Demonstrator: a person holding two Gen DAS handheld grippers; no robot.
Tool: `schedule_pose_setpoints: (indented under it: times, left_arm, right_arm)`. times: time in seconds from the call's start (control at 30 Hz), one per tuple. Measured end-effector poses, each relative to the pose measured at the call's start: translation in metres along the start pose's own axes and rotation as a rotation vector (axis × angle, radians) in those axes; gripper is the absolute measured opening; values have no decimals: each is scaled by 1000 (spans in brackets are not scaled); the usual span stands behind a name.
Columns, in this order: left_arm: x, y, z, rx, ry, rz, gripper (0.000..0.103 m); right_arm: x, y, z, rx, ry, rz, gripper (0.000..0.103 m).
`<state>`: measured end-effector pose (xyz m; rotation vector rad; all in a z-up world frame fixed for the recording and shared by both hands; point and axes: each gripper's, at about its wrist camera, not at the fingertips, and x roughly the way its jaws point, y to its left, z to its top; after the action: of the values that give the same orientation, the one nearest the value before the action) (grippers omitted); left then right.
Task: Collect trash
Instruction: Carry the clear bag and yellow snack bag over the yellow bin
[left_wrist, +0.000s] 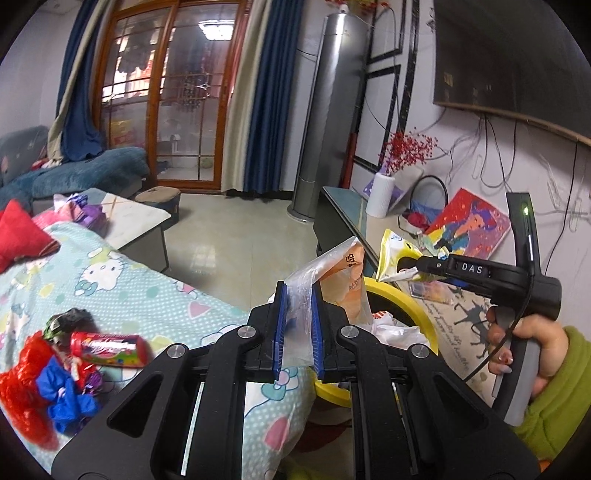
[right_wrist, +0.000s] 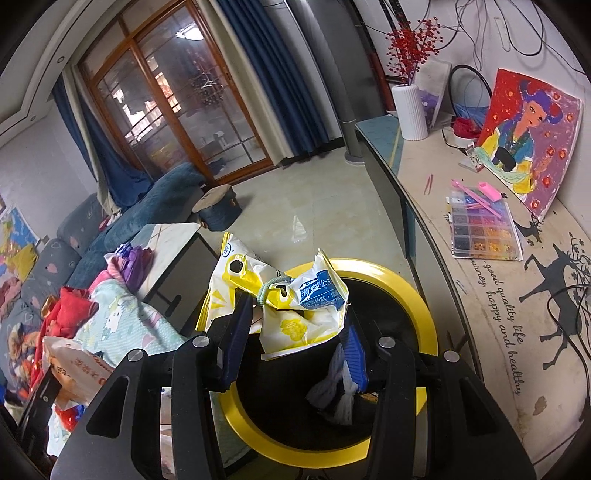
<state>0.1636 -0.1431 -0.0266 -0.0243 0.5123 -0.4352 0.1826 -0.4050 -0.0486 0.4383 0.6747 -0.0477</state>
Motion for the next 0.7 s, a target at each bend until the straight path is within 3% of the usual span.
schedule_pose_setpoints:
  times: [0.7]
  left_arm:
    - [55,-34,-5,127,59,16,8]
  right_arm:
    - [13,-27,-3,11,-8,-89,44]
